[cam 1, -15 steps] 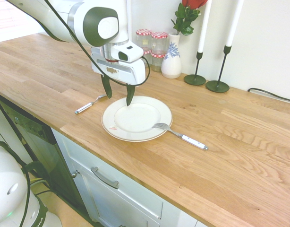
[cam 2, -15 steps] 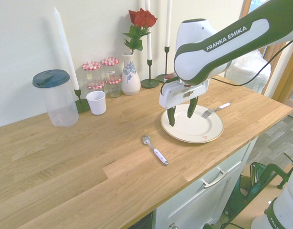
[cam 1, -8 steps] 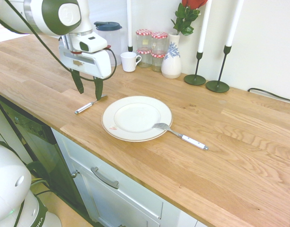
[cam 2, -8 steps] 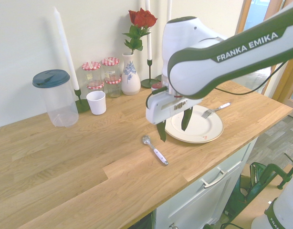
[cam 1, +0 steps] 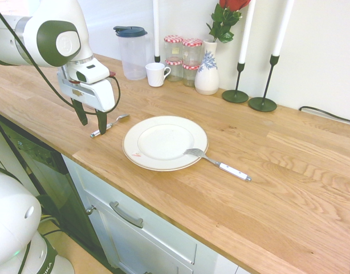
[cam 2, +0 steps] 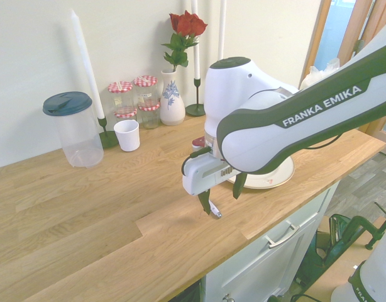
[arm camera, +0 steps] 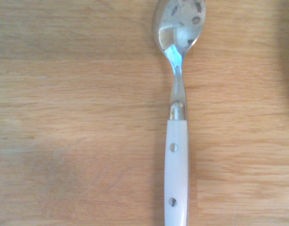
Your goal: Put the spoon into the plate
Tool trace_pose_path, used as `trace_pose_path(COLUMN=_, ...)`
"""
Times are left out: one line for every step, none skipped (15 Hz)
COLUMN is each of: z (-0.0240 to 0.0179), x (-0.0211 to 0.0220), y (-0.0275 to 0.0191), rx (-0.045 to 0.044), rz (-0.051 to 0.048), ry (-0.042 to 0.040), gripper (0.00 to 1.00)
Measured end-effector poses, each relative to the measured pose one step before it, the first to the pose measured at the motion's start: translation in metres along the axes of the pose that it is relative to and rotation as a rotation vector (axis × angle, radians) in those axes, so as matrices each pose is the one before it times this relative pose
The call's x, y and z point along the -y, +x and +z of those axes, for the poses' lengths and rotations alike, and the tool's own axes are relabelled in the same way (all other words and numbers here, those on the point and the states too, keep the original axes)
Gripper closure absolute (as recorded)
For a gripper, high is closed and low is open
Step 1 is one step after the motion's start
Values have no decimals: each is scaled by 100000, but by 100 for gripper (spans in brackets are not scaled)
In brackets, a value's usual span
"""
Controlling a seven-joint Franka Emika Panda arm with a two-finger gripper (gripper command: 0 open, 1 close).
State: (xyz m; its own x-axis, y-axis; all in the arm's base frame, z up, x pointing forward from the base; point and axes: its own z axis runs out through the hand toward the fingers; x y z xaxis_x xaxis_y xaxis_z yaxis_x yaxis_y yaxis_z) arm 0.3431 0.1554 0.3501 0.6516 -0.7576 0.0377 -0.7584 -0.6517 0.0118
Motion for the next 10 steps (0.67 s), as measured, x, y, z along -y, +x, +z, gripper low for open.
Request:
trace_pose_path(z=536, x=162, y=-14, rx=445, rz=-215, ry=-411, gripper=0)
trace_pose_path(z=463, x=123, y=24, rx=402, rz=-140, ry=-360, gripper=0)
trace_pose_path(z=344, x=69, y=17, rx=350, rz=-79, ry=-403, gripper=0)
trace_pose_path(z=284, x=38, y=7, rx=341, rz=23, ry=-454, gripper=100)
trace_pose_path(z=239, x=39, y=9, rx=271, rz=224, ry=-310, gripper=100)
trace_pose_path(z=225, x=65, y=18, rx=224, rz=162, ry=-125, gripper=100)
trace_pose_path(z=266, x=80, y=20, rx=230, rz=-2, ry=-158, gripper=100)
trace_pose_path(z=208, x=67, y=25, rx=236, rz=-5, ry=-228, gripper=100)
trace_pose_path(z=79, x=91, y=47, rx=144, rz=-17, ry=-107, gripper=100)
trace_pose_path(z=-29, x=132, y=50, rx=15, rz=-68, ry=49, gripper=100)
